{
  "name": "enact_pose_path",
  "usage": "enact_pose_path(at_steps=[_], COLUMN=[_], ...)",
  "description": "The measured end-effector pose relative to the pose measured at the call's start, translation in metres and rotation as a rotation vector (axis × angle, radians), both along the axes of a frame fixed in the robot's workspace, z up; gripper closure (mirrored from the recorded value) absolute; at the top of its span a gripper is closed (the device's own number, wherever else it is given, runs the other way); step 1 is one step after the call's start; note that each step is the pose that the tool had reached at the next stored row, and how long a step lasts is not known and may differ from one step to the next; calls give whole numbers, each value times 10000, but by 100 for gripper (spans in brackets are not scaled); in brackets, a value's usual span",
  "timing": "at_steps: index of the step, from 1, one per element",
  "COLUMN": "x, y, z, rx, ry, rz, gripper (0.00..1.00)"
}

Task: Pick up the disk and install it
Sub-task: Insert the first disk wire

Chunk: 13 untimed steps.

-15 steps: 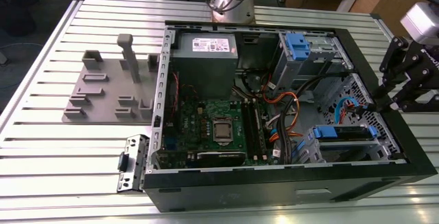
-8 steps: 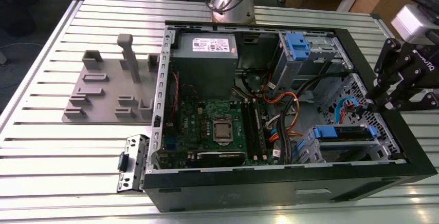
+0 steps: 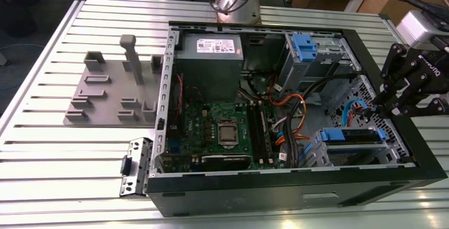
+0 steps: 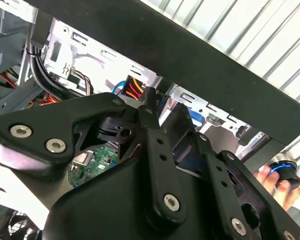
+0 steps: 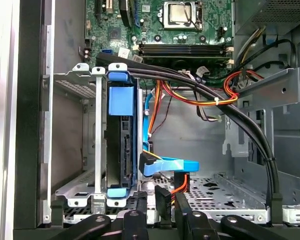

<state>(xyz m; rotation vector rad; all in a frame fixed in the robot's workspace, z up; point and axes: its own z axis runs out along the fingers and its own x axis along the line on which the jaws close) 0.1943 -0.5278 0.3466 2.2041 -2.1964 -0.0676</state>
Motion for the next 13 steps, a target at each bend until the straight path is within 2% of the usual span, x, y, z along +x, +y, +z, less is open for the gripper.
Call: enact_pose_path(at_steps=[3,6,13], x=[0,0,-4], y=[0,0,1], z=[-2,-3,-6], rx=[2,1,3], ry=[0,0,-1], rz=[0,0,0], gripper=[66,83,83])
